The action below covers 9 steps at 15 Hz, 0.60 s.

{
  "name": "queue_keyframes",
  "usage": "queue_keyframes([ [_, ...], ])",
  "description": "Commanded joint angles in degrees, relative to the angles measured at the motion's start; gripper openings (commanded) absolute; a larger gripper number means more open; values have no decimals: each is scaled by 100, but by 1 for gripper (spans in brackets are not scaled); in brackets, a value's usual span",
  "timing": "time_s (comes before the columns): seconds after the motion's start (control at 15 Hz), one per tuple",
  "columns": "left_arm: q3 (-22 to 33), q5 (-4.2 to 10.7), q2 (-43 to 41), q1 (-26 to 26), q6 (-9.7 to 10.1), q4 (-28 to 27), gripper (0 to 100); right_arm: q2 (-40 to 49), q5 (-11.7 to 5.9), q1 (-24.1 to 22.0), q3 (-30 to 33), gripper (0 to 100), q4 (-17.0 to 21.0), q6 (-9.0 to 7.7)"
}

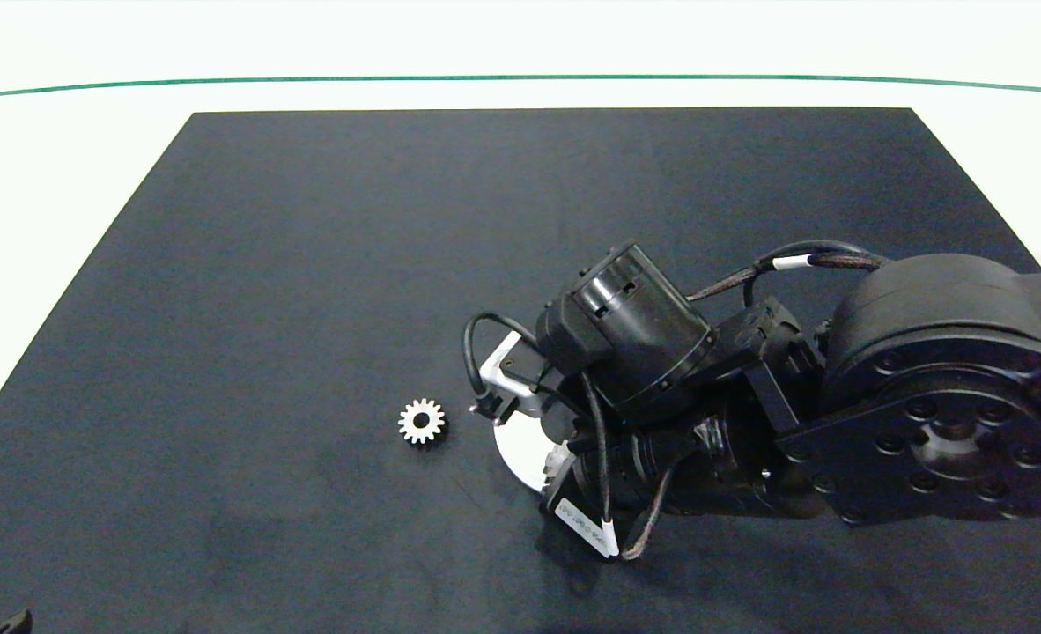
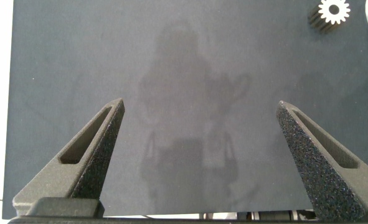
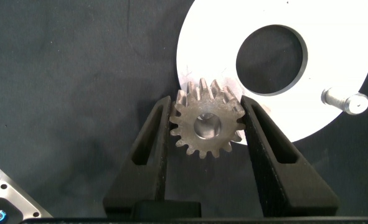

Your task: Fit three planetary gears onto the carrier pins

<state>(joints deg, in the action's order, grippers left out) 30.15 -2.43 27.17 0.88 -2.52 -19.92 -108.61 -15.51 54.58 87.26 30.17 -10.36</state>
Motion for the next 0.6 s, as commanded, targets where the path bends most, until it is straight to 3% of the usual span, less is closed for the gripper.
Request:
queue_keyframes([
  [0.07,17,-4,-1,9,-3,-12,100,-29,-14,-9,2,19,15,-10],
  [0.6,35,-4,7,9,6,-12,100,-47,-23,-44,-7,19,33,-18],
])
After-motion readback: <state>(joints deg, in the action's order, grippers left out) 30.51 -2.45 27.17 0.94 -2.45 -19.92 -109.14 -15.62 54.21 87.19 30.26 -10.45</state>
